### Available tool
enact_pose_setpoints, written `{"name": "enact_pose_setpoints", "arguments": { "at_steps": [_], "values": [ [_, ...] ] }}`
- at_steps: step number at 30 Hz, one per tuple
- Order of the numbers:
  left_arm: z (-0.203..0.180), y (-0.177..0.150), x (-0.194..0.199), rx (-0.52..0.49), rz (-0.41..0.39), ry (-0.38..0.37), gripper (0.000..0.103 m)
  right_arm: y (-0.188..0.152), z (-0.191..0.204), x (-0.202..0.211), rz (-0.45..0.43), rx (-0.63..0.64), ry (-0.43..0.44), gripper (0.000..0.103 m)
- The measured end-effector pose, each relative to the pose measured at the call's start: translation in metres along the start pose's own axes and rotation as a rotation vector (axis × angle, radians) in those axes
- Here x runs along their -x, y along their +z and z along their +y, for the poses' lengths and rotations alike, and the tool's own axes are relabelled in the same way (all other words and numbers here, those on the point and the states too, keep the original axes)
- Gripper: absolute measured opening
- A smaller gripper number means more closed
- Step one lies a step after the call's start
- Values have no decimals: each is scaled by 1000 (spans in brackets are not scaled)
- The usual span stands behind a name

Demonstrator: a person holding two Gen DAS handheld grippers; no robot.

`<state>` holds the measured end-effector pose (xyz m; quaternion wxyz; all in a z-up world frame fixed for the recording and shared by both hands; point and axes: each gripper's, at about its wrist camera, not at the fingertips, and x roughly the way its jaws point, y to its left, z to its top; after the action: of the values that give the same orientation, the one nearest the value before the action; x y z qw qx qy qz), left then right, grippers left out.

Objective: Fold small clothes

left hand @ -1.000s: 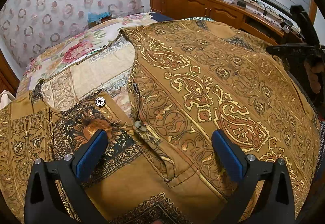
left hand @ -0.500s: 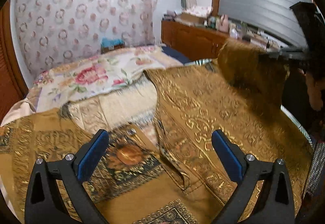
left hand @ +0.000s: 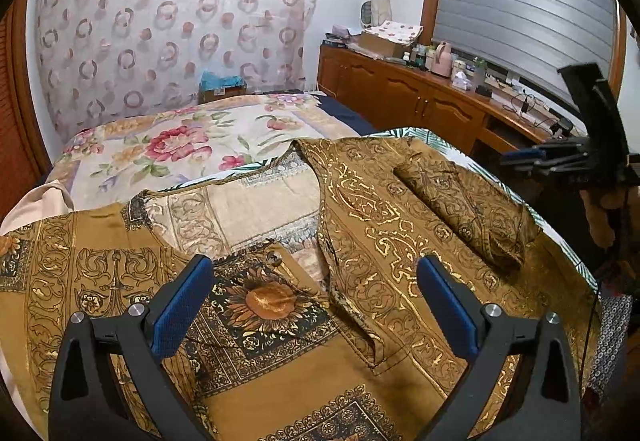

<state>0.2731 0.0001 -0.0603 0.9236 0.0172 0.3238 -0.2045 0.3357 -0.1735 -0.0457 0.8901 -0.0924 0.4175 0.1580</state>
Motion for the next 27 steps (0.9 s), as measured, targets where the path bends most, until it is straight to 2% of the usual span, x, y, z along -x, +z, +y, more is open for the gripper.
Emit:
{"name": "enact_pose_setpoints", "arguments": {
  "at_steps": [4, 6, 10, 14, 16, 17, 18, 19, 20, 25, 27],
  "values": [
    [-4, -2, -1, -9, 5, 2, 102, -5, 3, -17, 42, -39, 42, 42],
    [-5, -2, -2, -11, 10, 8, 102, 0, 5, -29, 45, -65, 86, 42],
    [-3, -2, 1, -10, 4, 27, 102, 11, 1, -47, 43, -102, 120, 42],
    [1, -3, 3, -2, -2, 33, 102, 15, 3, -74, 92, -117, 84, 42],
    [2, -3, 4, 0, -5, 39, 102, 15, 2, -74, 90, -117, 81, 42],
    [2, -3, 4, 2, -6, 40, 102, 16, 3, -75, 90, -115, 79, 41],
    [3, -3, 4, 3, -6, 41, 102, 18, 2, -72, 88, -116, 90, 35],
    [3, -3, 5, 5, -7, 40, 102, 19, 3, -72, 88, -116, 111, 20],
    [3, -3, 5, 4, -8, 41, 102, 20, 6, -74, 91, -108, 136, 14],
    [5, -3, 5, 9, -16, 51, 102, 29, 29, -76, 63, -53, 251, 13],
    [7, -3, 4, 14, -14, 54, 102, 32, 38, -71, 45, -20, 287, 19]
  ]
}}
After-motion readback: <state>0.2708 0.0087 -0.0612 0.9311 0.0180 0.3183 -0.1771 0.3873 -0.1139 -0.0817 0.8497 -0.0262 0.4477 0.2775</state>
